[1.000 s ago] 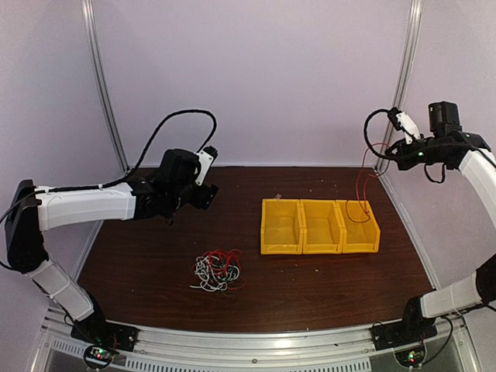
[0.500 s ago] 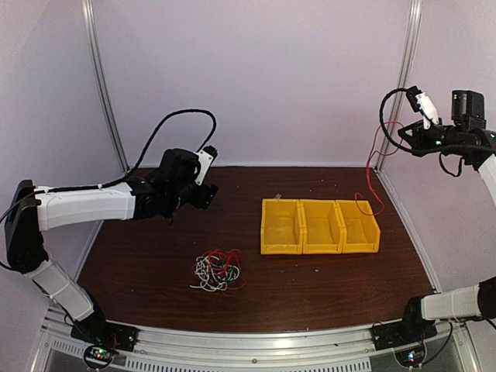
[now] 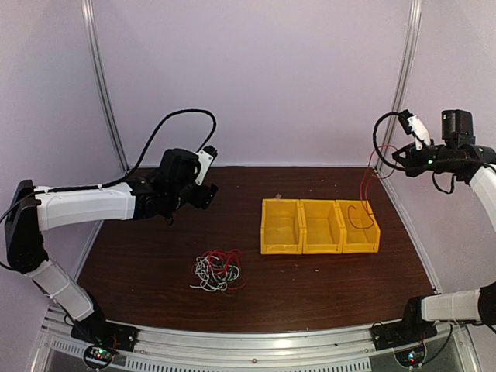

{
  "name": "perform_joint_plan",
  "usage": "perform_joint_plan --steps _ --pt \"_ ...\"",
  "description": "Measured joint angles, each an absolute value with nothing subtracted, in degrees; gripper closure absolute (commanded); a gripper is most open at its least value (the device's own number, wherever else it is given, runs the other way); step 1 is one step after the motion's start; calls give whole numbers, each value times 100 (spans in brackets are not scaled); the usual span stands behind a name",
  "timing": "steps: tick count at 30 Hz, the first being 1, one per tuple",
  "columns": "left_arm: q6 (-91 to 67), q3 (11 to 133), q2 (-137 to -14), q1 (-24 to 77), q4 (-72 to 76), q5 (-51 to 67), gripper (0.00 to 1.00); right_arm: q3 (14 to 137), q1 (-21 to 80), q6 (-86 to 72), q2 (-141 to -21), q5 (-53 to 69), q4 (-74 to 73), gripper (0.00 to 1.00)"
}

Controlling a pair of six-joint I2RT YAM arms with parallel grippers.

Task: Untangle the cables

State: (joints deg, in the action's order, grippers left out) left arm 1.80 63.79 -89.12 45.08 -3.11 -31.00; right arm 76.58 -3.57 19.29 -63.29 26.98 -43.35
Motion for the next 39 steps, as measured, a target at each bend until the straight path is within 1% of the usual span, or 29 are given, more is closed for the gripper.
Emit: perform_joint_plan --steps 5,13,20,24,35,36,38,39 --pt "180 6379 -8912 4508 -311 -3114 15 6980 -357 1905 -6490 2648 -4110 100" --pt "183 6379 -8912 4512 -314 -3127 15 6313 -357 1752 -7188 2727 -3612 100" --pt "185 6379 -8912 4512 -314 -3131 15 5972 -357 1463 -8272 2967 -3151 100" --pt "185 6379 -8912 4512 -311 -3131 15 5942 -357 1393 -8691 2976 -3055 100" --pt "187 6379 -8914 4512 -314 -3131 15 5883 -250 1365 -9146 2958 -3015 100" --pt "189 6379 -8914 4512 -311 -3131 15 5883 -246 1365 -9164 2952 -3035 99" --pt "191 6379 -8914 4512 -311 -3131 15 5885 -248 1372 -9168 2936 -3107 84" --pt "200 6379 -8914 4512 -314 -3131 15 5889 -248 1378 -9166 2926 -3155 79"
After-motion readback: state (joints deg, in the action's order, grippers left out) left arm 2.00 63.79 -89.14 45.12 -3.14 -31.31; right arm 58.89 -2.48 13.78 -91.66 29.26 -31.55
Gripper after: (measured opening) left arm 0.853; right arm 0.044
